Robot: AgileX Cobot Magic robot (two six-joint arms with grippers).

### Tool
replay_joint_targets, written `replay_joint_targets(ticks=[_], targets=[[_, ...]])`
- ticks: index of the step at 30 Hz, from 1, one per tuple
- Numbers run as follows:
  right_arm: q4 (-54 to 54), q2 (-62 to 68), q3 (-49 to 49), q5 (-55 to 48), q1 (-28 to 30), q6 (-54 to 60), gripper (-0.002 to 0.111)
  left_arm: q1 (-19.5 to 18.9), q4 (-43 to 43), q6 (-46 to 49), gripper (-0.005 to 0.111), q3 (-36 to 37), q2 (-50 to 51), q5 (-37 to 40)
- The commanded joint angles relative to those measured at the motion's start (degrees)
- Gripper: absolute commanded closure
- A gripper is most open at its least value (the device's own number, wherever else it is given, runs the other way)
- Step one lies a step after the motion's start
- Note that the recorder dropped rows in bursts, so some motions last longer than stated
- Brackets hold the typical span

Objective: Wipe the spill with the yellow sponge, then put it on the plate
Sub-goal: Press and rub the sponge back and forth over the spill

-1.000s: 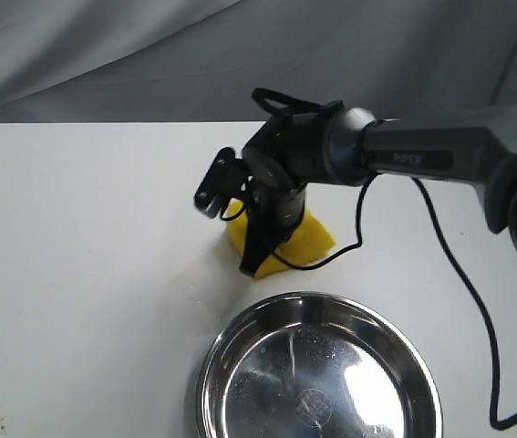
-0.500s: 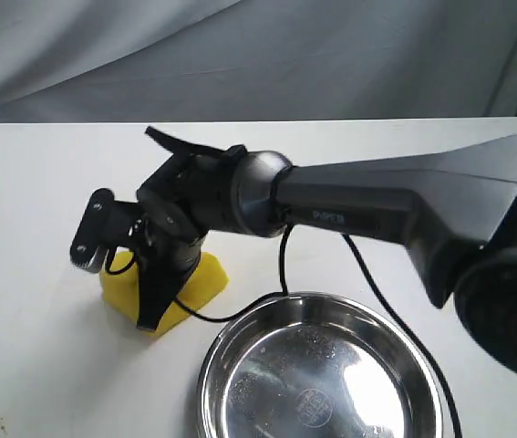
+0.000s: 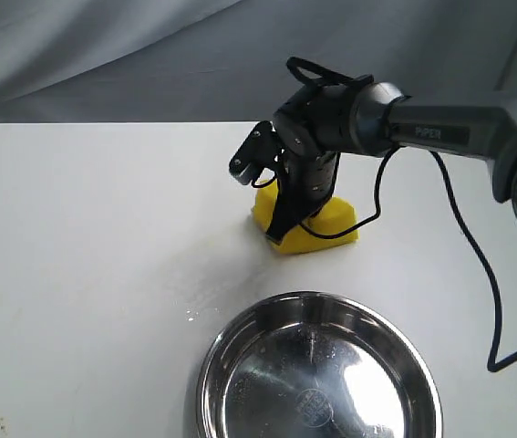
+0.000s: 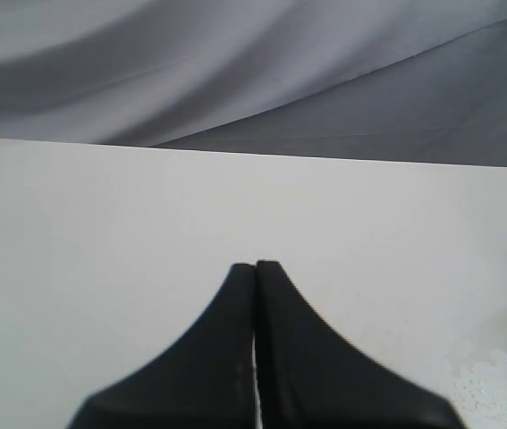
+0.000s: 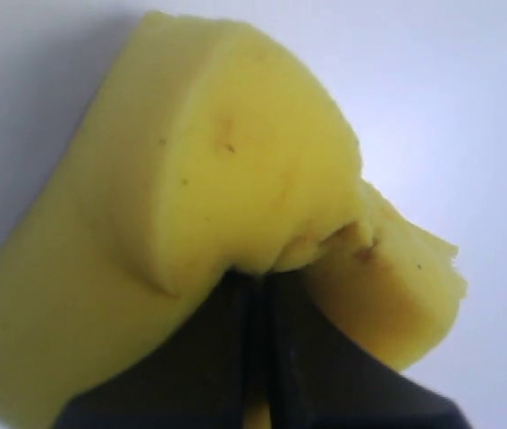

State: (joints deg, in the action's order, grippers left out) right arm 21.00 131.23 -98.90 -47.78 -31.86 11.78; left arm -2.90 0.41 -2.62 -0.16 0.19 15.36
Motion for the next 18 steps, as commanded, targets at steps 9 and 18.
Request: replay_joint_targets(ticks=[9,18], targets=[[-30.08,1.66,0.84,-1.12,-9.55,30.27,0.108,-0.18,-0.41,-0.04,0.107,0.16,-0.19,-0.14],[-33.36,1.66,0.84,4.39,-23.92,40.56,0.108,-0.18,-0.41,-0.04,0.107,0.16,-0.19,-0.14]])
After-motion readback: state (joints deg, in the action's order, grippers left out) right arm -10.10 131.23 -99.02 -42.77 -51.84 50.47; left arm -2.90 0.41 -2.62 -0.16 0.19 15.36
